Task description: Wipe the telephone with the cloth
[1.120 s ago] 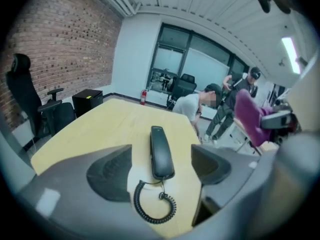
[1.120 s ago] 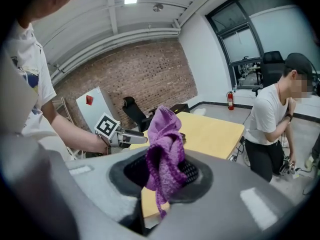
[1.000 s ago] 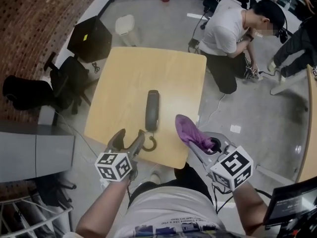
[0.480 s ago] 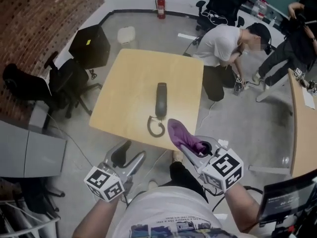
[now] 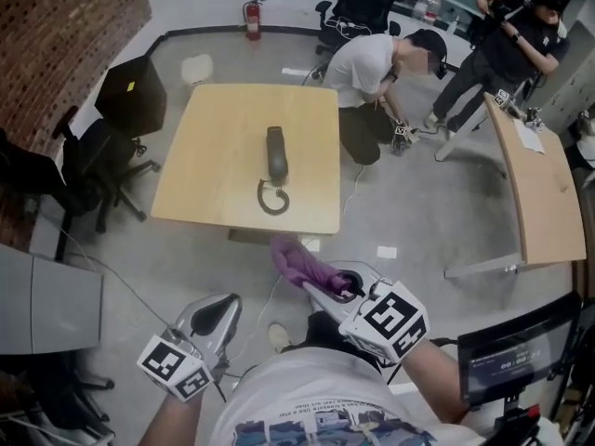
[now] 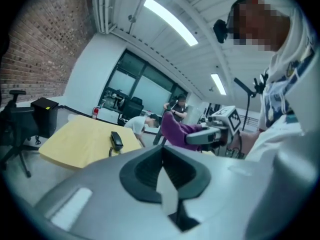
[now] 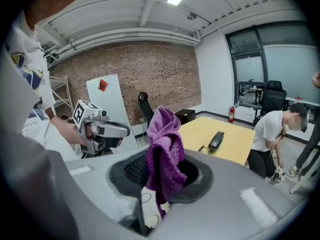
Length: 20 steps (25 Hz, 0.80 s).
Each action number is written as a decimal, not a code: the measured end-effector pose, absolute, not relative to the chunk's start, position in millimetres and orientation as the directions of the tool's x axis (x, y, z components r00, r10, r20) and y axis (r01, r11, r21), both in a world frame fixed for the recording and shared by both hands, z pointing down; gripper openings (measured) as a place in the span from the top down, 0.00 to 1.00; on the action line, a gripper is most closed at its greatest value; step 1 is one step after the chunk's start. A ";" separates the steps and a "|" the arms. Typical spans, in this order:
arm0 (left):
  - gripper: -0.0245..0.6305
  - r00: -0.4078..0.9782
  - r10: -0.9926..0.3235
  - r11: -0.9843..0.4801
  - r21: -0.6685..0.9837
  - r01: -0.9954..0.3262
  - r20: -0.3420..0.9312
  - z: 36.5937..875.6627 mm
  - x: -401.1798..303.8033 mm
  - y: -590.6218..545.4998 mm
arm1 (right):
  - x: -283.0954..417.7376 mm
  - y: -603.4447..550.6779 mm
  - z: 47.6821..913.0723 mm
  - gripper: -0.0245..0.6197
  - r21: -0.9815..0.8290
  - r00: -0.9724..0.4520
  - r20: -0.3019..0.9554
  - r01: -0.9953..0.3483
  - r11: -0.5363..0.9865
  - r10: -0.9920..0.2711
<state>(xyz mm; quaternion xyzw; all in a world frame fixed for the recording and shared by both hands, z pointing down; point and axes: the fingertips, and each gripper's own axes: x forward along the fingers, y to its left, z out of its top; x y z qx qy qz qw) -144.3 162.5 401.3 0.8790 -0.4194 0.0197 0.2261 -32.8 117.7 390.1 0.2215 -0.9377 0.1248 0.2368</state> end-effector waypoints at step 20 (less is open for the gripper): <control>0.96 0.666 -0.717 -0.558 0.403 -0.725 0.205 401.4 -38.7 204.5 | 42.4 192.5 389.3 0.83 -0.061 -0.825 0.471 -0.384 0.921 -0.313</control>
